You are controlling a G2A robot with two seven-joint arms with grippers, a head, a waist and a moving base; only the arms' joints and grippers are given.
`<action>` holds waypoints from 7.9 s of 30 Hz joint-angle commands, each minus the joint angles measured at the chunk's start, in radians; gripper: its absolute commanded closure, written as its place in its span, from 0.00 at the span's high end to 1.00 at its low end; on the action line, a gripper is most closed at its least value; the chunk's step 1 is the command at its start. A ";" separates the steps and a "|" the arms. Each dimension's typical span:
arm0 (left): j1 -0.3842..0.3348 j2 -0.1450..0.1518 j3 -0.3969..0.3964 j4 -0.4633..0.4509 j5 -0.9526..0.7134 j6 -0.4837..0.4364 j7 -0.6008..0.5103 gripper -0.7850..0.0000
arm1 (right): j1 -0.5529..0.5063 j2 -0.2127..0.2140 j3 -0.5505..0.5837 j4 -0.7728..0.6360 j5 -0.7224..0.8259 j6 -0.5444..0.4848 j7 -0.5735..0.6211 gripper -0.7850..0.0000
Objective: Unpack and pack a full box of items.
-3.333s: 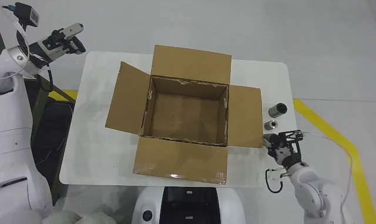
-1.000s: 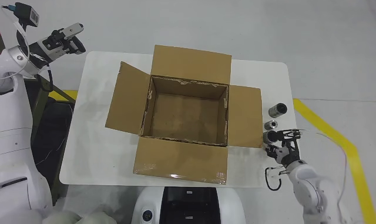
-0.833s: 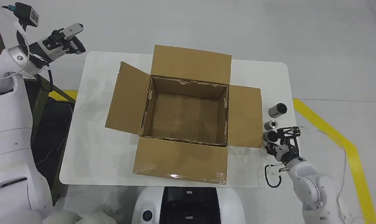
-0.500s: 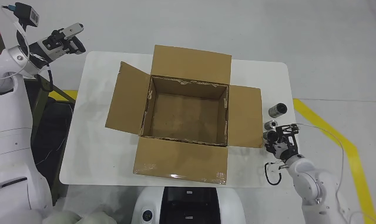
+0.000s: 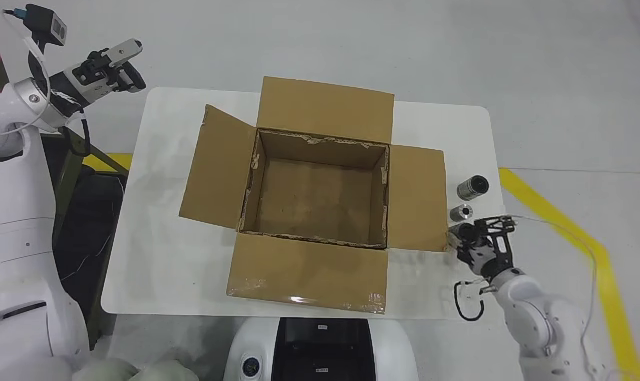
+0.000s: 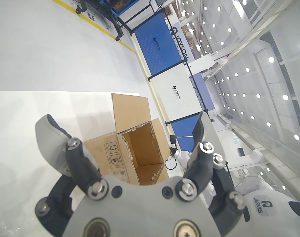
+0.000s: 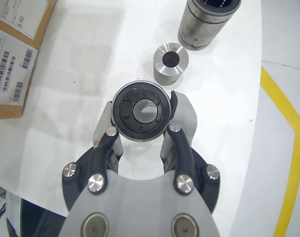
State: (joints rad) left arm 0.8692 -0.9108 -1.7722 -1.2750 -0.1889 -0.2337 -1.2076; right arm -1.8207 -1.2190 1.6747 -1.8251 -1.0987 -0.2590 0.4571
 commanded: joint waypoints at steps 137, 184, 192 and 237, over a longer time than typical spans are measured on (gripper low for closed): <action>0.000 0.000 0.000 0.000 0.000 0.000 0.000 1.00 | 1.047 -0.278 -1.060 0.708 0.043 0.032 0.004 0.71; 0.000 0.000 0.000 0.000 0.000 0.000 0.000 1.00 | 0.347 -0.074 -0.305 -0.257 -0.098 -0.020 0.067 0.96; 0.000 0.000 0.000 0.000 0.000 0.000 0.000 1.00 | 0.190 -0.058 -0.119 -0.280 -0.058 0.040 0.023 0.96; 0.000 0.000 0.000 0.000 0.000 0.000 0.000 1.00 | 0.122 -0.031 -0.012 0.030 0.014 0.062 0.027 0.91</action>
State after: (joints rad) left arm 0.8692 -0.9108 -1.7722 -1.2750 -0.1889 -0.2337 -1.2076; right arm -1.7075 -1.2506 1.6682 -1.8072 -1.0841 -0.1979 0.4832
